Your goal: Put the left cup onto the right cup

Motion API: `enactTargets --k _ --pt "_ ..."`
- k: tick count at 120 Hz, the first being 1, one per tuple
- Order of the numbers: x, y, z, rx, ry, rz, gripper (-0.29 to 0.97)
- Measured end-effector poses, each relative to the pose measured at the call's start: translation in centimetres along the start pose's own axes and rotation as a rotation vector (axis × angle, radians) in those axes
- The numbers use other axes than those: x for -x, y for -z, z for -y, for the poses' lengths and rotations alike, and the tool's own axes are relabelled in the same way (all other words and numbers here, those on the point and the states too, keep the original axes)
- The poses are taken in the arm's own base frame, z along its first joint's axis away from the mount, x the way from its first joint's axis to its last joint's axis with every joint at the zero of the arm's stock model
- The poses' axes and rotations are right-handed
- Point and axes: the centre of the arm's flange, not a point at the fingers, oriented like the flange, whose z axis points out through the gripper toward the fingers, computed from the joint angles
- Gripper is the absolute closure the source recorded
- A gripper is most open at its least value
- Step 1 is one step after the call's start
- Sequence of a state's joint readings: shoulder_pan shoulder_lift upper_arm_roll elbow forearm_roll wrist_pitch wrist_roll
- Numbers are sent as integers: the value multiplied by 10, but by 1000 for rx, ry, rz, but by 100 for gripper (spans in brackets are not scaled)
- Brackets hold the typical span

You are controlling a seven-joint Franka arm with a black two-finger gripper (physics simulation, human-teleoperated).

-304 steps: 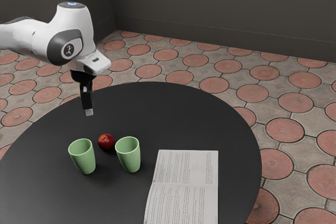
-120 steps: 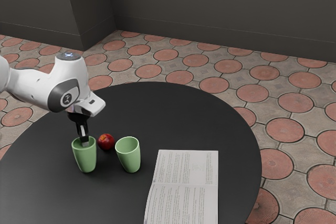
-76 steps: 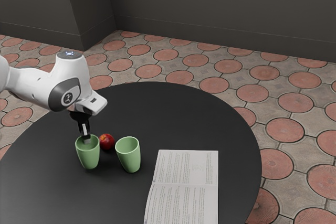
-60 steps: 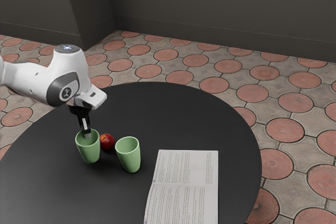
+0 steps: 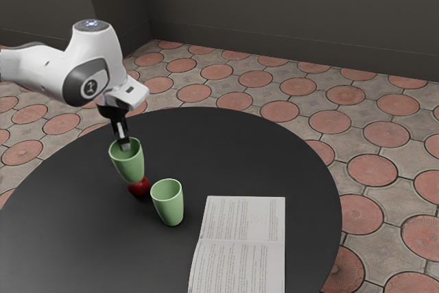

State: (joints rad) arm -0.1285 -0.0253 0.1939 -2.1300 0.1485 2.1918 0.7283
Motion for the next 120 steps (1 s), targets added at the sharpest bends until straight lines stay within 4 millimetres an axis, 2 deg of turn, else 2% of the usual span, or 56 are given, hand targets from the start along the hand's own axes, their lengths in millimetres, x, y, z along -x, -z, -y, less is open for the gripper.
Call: enactTargets --k 12,29,38,66,97,120 --pt "-17 9 -18 -3 -39 -10 79" --pt "-48 24 -54 -12 -116 -30 79" --pt "-56 30 -67 -15 -139 -37 79" --pt "-47 26 -56 -10 -97 -21 79" --pt "-63 25 -77 -10 -134 -15 79" --pt "-70 20 -73 -28 -139 -1 79"
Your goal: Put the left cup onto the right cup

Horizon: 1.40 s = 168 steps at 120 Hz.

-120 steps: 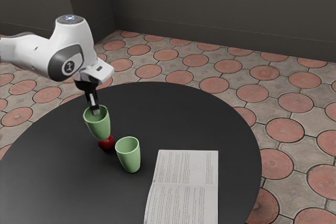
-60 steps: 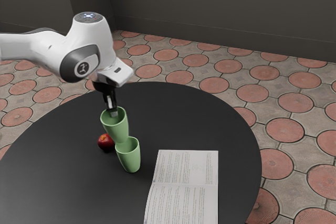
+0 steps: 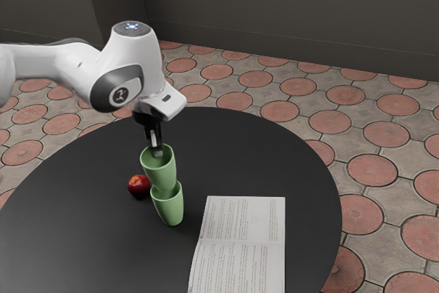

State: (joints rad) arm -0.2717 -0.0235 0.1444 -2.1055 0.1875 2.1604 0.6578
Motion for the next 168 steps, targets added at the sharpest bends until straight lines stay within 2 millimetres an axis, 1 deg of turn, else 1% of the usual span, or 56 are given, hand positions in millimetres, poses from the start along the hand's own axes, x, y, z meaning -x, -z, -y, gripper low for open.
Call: enactTargets --k 12,36,68,96,119,134,144,155,157,168 --pt "-3 1 4 -8 3 4 79" --pt "-2 4 2 2 20 17 79" --pt "-4 -5 -5 27 35 44 79" --pt "-11 -19 -9 40 37 66 79" --pt "-20 -42 -16 60 28 96 79" --pt "-19 -57 -12 69 40 113 79" --pt "-17 -60 -10 68 47 114 78" --pt "-19 -58 -8 61 48 109 78" --pt "-19 -56 -7 59 48 107 77" --pt "-22 -50 -4 53 47 97 56"
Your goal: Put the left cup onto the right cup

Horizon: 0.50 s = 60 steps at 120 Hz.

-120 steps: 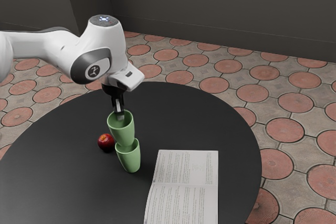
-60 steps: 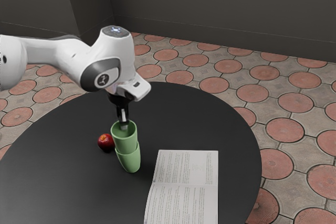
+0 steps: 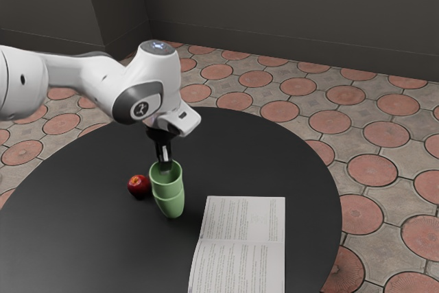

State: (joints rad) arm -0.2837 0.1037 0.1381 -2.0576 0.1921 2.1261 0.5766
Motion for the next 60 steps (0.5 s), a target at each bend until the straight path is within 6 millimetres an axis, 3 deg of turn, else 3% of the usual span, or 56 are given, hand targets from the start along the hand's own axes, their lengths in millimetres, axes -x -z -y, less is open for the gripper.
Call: enactTargets --k 10,25,60 --pt "-1 4 1 -2 -2 -4 38" --pt "-1 5 1 0 -5 -5 22" --pt "2 17 3 -6 -10 -10 6"
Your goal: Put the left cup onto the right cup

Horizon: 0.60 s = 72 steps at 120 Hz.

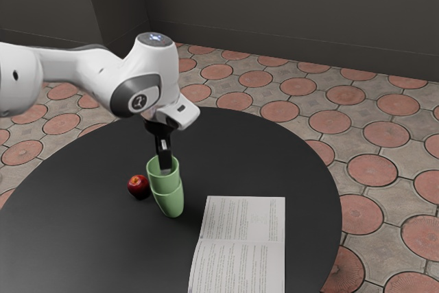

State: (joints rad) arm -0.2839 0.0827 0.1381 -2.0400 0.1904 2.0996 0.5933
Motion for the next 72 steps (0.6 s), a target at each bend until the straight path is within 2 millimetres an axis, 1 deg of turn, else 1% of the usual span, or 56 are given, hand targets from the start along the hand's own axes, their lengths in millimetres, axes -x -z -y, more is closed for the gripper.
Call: enactTargets --k 21,44,56,64,72 --pt "-2 15 6 -9 -2 -5 2" --pt "-3 47 11 -15 -1 -18 1" --pt "-1 79 17 -13 11 -36 1" --pt "4 100 23 -5 22 -43 0" --pt "14 130 33 -9 38 -52 0"
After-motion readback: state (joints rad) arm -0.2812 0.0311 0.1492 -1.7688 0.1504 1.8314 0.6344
